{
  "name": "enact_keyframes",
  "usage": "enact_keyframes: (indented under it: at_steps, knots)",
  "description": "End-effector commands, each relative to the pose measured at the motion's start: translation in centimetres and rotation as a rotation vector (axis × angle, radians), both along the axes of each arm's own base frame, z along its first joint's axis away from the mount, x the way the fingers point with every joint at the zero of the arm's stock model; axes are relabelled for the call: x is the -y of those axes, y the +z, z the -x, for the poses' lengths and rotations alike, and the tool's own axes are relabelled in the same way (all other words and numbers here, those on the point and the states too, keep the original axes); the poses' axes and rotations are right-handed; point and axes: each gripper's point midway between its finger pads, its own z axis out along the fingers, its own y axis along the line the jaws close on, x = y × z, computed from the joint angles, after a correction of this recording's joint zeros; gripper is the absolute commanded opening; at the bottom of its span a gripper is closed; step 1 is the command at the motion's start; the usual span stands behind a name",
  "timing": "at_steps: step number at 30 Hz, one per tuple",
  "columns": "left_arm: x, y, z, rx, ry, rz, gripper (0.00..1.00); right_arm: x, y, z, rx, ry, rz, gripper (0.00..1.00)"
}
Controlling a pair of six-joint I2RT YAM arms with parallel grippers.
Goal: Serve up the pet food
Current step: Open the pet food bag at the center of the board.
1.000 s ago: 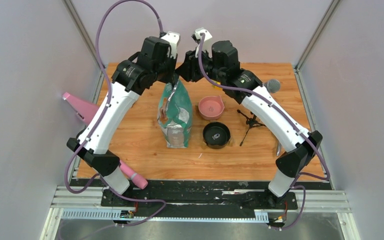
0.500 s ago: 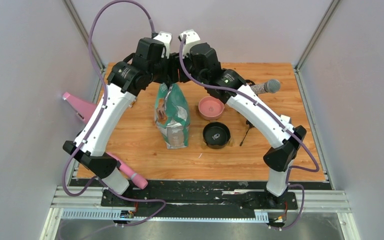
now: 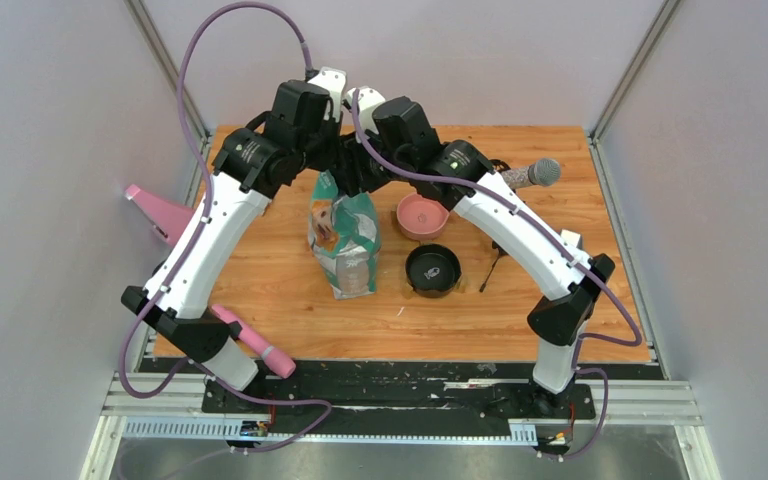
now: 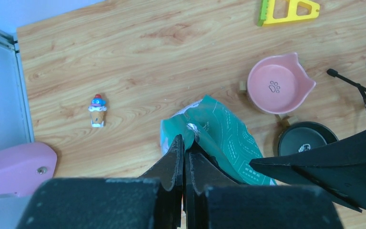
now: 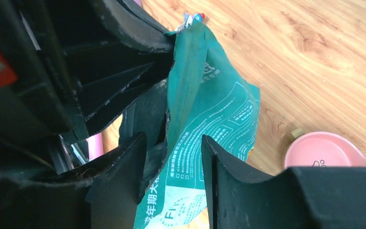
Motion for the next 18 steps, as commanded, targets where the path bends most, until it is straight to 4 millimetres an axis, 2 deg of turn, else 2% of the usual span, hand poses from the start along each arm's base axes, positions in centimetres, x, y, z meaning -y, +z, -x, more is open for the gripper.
enact_keyframes:
  at_steps: [1,4,5,6,7,10,11,12,13,14,15,16,18]
  knots:
    - [0.0,9.9,-0.6,0.327,0.027,0.198,0.00,-0.2,-3.2,7.7,-0.156,0.236,0.112,0.46]
    - [-0.4,9.9,-0.7,0.333,0.041,0.194,0.00,-0.2,-2.7,7.8,-0.145,0.256,0.110,0.38]
    - [-0.5,10.0,-0.6,0.335,0.041,0.193,0.00,0.0,-2.6,7.1,-0.127,0.220,0.118,0.27]
    - [-0.6,10.0,-0.6,0.337,0.042,0.191,0.00,0.5,-2.4,5.8,-0.095,0.151,0.135,0.12]
    - [-0.8,10.2,-0.5,0.347,0.044,0.192,0.00,1.3,-2.3,4.3,-0.060,0.065,0.156,0.01]
    - [-1.9,10.0,-0.5,0.360,0.083,0.155,0.00,6.0,-0.9,-1.3,0.121,-0.267,0.264,0.00]
    - [-2.4,10.4,-0.4,0.380,0.087,0.139,0.00,7.8,-0.1,-2.8,0.175,-0.354,0.300,0.00]
    - [-2.9,9.8,-0.6,0.383,0.091,0.090,0.00,9.5,0.7,-4.0,0.216,-0.423,0.326,0.00]
    - [-3.3,10.6,-0.4,0.421,0.089,0.084,0.00,11.2,1.6,-5.0,0.243,-0.479,0.339,0.00]
    - [-3.2,9.3,-0.6,0.416,0.043,0.006,0.00,13.1,2.5,-6.1,0.260,-0.524,0.343,0.00]
    - [-3.1,9.8,-0.2,0.443,0.002,0.004,0.00,14.2,3.4,-6.8,0.279,-0.532,0.335,0.00]
    - [-3.3,8.7,-0.2,0.432,-0.038,-0.063,0.00,15.2,4.2,-7.4,0.301,-0.533,0.325,0.00]
    - [-4.6,8.0,0.0,0.415,-0.059,-0.142,0.00,16.6,5.7,-8.3,0.367,-0.473,0.317,0.00]
